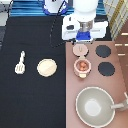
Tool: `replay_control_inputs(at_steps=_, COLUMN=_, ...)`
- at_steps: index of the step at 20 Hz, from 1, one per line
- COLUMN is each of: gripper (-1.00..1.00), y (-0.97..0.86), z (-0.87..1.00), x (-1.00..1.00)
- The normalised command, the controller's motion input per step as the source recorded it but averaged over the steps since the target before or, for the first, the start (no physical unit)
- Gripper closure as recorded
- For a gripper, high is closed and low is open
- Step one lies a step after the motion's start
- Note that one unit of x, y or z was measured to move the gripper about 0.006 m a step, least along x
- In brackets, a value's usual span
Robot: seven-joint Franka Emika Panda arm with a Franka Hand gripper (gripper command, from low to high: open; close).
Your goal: Take the lid off the pot, put the pot on the plate, and use the tool to push the pot to the front of the table.
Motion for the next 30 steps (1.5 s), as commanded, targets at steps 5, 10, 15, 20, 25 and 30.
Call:
replay_control_inputs(at_steps=5, gripper=-1.00, y=-0.31, z=0.34, x=0.90)
replay_control_inputs(at_steps=10, gripper=-1.00, y=-0.24, z=-0.23, x=0.86)
replay_control_inputs(at_steps=15, gripper=-1.00, y=0.00, z=-0.51, x=0.52)
replay_control_inputs(at_steps=20, gripper=-1.00, y=0.00, z=-0.54, x=0.34)
replay_control_inputs(at_steps=25, gripper=-1.00, y=-0.08, z=-0.53, x=0.03)
replay_control_inputs(at_steps=30, gripper=-1.00, y=-0.08, z=-0.52, x=-0.08)
